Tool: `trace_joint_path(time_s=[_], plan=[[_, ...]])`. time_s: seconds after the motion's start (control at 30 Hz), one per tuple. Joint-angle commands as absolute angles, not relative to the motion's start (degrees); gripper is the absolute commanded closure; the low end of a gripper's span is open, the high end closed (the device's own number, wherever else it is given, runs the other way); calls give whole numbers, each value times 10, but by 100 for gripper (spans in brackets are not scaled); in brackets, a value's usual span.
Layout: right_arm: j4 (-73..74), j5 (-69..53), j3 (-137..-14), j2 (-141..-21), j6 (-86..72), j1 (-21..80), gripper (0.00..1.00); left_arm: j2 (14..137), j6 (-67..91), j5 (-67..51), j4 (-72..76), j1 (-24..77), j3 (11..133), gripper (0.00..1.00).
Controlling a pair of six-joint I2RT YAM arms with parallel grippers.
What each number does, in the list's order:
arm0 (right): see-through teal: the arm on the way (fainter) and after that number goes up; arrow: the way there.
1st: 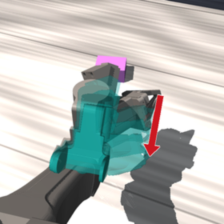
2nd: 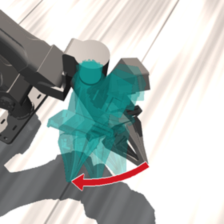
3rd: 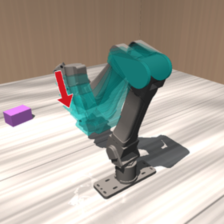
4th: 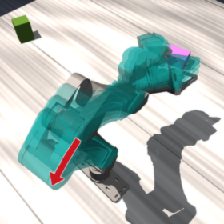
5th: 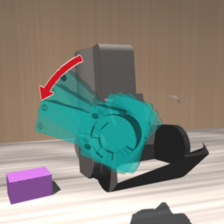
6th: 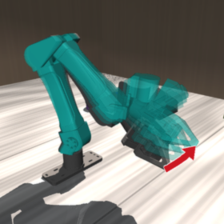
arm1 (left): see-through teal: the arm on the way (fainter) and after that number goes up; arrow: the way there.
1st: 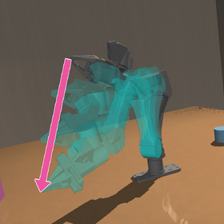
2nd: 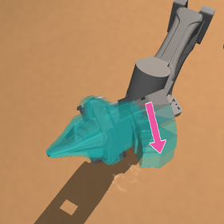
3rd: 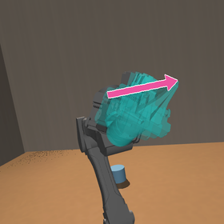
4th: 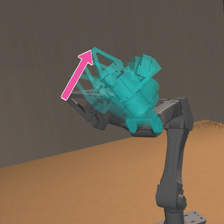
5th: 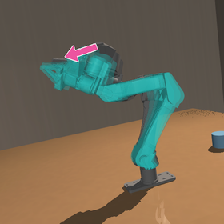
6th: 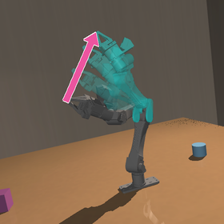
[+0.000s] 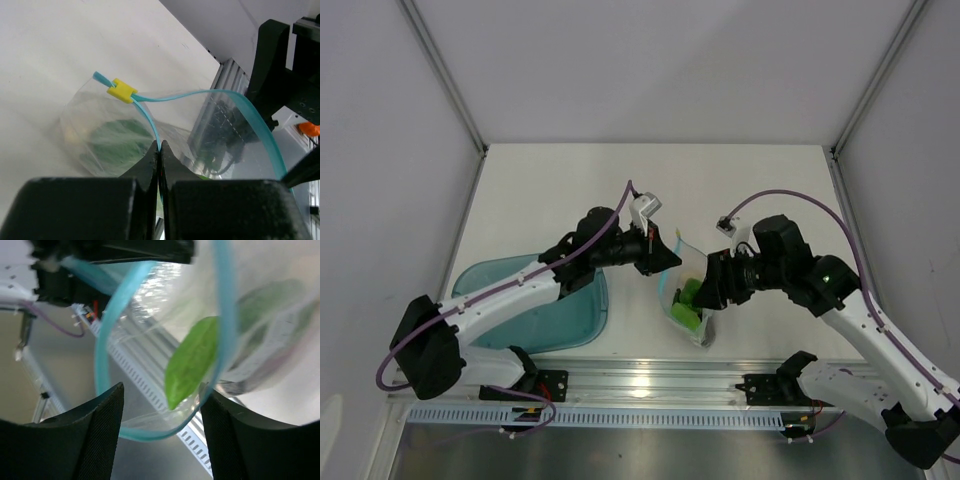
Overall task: Place the food in the zip-top bag and seal the zipper
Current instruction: Place the fake vegetable in the zipper food storage bag, then zip the zipper food storage bag at the center of the board.
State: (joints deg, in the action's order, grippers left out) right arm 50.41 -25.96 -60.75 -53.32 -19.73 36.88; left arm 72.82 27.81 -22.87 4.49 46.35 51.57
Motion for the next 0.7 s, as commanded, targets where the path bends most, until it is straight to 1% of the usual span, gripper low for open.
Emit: trace_joint_path(time_s=[0.0, 0.03, 0.3, 0.47, 0.6, 0.67], plan=[[456, -374, -622, -533, -199, 372, 37, 744, 211, -313, 83, 456, 541, 99], [447, -394, -621, -536, -206, 374, 37, 747, 209, -320, 83, 456, 543, 99], [389, -418, -621, -553, -239, 398, 37, 794, 208, -393, 108, 457, 580, 99], [396, -380, -612, -551, -236, 405, 38, 805, 232, -436, 136, 445, 588, 100], [404, -350, -604, -536, -233, 403, 38, 815, 287, -466, 170, 433, 577, 99], [409, -326, -602, -527, -231, 402, 38, 820, 294, -467, 165, 433, 574, 94]])
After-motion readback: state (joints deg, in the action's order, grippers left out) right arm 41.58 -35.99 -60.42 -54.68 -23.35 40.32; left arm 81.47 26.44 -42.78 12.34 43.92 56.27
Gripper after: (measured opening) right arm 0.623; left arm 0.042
